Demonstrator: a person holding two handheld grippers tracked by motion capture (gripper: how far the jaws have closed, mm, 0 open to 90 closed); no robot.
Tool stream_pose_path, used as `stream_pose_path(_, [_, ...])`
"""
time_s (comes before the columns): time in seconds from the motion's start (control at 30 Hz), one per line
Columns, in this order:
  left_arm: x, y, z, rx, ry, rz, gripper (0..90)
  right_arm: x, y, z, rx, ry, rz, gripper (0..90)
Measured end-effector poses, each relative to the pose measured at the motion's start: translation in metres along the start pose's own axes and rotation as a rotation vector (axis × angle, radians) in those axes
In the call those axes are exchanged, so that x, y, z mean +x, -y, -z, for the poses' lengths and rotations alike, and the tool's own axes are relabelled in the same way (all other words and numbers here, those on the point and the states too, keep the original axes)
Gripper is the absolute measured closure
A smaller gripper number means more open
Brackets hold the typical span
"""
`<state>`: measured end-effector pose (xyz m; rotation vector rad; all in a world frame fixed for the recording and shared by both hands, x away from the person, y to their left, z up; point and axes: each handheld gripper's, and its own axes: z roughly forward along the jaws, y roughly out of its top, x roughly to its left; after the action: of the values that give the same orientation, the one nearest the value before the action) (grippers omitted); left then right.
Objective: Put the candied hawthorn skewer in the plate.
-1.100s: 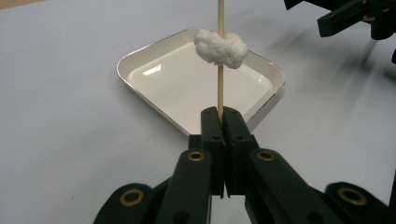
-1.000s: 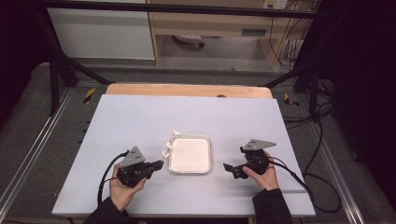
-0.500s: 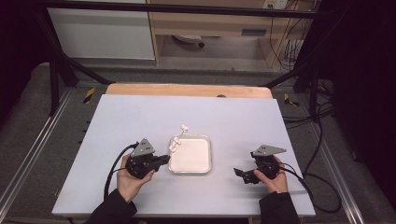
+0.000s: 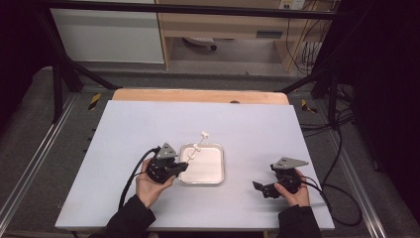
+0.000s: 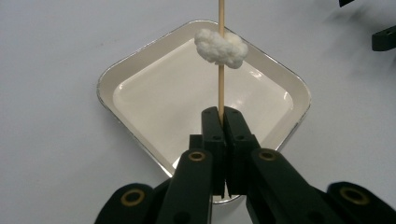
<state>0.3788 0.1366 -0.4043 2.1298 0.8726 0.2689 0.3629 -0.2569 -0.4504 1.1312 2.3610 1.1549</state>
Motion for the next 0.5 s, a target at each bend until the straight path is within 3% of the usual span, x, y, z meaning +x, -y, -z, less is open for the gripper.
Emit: stream_pose_path(0.5, [-0.005, -0.002, -0.034, 0.123, -0.022, 0.01, 88.7, -0.003, 0.002, 0.003, -0.011, 0.002, -0.009, 0.8])
